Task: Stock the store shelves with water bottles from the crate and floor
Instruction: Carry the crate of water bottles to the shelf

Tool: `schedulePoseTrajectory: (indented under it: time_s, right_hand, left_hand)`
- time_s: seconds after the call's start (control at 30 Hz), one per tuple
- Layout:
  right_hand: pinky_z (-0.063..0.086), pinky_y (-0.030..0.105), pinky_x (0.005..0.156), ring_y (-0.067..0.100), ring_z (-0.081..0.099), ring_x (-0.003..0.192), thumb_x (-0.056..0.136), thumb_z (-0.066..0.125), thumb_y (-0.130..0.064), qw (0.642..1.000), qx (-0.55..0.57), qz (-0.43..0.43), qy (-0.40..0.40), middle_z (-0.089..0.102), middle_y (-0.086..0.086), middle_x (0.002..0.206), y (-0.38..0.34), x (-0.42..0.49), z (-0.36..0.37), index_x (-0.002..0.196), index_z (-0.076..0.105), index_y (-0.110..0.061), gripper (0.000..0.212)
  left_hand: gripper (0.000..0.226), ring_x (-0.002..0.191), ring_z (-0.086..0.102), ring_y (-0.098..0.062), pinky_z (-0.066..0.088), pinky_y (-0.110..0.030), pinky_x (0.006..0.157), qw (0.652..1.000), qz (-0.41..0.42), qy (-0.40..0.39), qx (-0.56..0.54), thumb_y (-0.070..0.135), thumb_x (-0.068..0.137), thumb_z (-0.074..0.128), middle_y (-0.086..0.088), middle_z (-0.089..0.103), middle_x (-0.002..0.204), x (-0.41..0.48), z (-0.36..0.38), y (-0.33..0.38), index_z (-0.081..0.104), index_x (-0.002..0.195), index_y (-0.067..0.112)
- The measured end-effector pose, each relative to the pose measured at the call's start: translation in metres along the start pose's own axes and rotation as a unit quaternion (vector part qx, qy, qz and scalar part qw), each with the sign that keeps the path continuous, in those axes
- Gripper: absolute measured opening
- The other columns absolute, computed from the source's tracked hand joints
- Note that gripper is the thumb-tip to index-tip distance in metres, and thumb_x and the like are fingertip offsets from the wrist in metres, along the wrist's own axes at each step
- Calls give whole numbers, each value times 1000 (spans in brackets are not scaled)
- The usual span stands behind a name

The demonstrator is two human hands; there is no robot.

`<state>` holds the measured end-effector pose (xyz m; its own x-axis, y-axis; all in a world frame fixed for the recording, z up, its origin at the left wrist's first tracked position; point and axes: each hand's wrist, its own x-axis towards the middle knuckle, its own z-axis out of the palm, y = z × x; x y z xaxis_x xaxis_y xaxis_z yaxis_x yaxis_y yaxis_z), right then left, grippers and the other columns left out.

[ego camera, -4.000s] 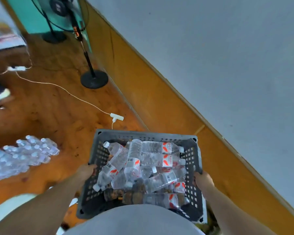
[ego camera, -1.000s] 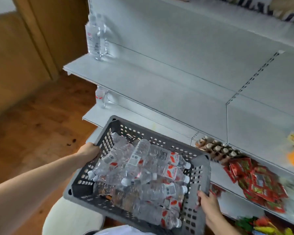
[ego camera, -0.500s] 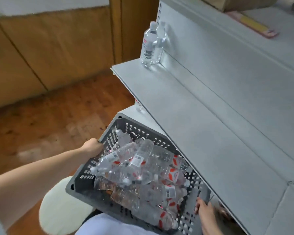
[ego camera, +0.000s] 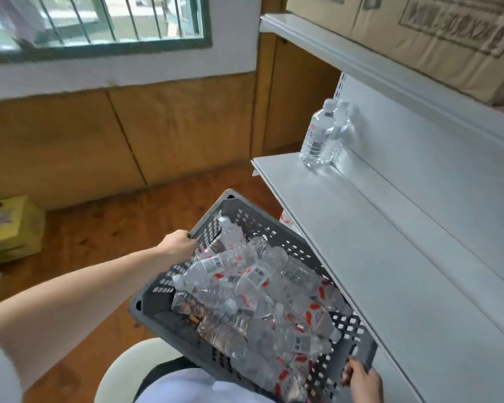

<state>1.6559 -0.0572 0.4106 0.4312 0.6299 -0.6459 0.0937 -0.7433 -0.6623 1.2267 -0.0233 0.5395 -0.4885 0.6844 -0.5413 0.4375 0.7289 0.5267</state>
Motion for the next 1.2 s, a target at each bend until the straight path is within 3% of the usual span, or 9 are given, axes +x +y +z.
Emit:
schedulePoseTrajectory:
  time_s: [0.1,0.23,0.33,0.43,0.5,0.63,0.83,1.03,1.2]
  right_hand:
    - [39,30,46,22,47,36,94,59,5,1000,-13,-6,-4,49,8,35,-24,1,50,70,58,14,26]
    - [38,37,60,28,47,54,94,60,-2,1000,-6,-7,18,57,27,63,-55,14,141,86,62,23,27]
    - [38,41,74,29,38,56,99,45,-41,993,-101,1,63,57,29,58,-45,49,213,93,65,11,56]
    - [43,39,64,30,48,57,97,59,-7,995,-76,47,38,54,22,55,-130,4,294,72,57,12,31]
    - [41,34,52,26,49,50,94,59,4,995,-97,27,19,52,17,51,-169,-22,312,77,59,14,20]
    - [38,34,55,23,47,53,96,57,-2,986,-160,-28,-30,52,11,53,-220,-19,378,83,64,6,16]
    - [42,38,62,27,53,60,96,52,-11,955,-272,-62,-99,60,11,63,-275,10,457,85,64,-2,18]
    - [43,39,64,27,52,59,98,52,-15,932,-302,-105,-170,59,12,65,-297,46,529,80,58,-6,21]
    - [42,35,60,26,53,60,101,52,-18,919,-320,-119,-199,58,12,67,-273,68,584,78,55,-10,25]
  left_hand:
    - [21,89,71,-24,56,-33,73,1000,-26,3,-12,30,102,48,-8,71,97,47,-23,-19,61,104,13]
    - [22,87,71,-25,55,-32,70,998,-58,-15,-17,28,103,47,-9,71,95,140,-53,-59,62,106,12]
    - [21,80,67,-22,52,-29,62,999,-34,-6,-12,25,103,44,-7,69,95,226,-91,-70,62,107,13]
    - [19,74,63,-23,48,-28,56,997,-74,-1,-37,20,100,45,-9,70,91,290,-156,-85,63,101,14]
    - [18,75,65,-26,53,-34,65,993,-96,7,-64,15,97,47,-11,71,88,299,-175,-96,64,99,11]
    - [17,59,56,-26,44,-29,56,984,-162,10,-77,10,95,49,-13,64,68,326,-221,-130,63,87,3]
    - [20,55,53,-25,45,-32,62,960,-245,41,-130,10,97,52,-13,61,60,339,-259,-159,63,84,0]
    - [15,53,51,-26,43,-29,53,924,-317,68,-201,2,97,54,-21,60,71,354,-272,-183,65,90,-6]
    - [9,60,54,-26,45,-31,57,898,-355,91,-243,3,97,57,-21,61,81,393,-256,-234,63,97,-4]
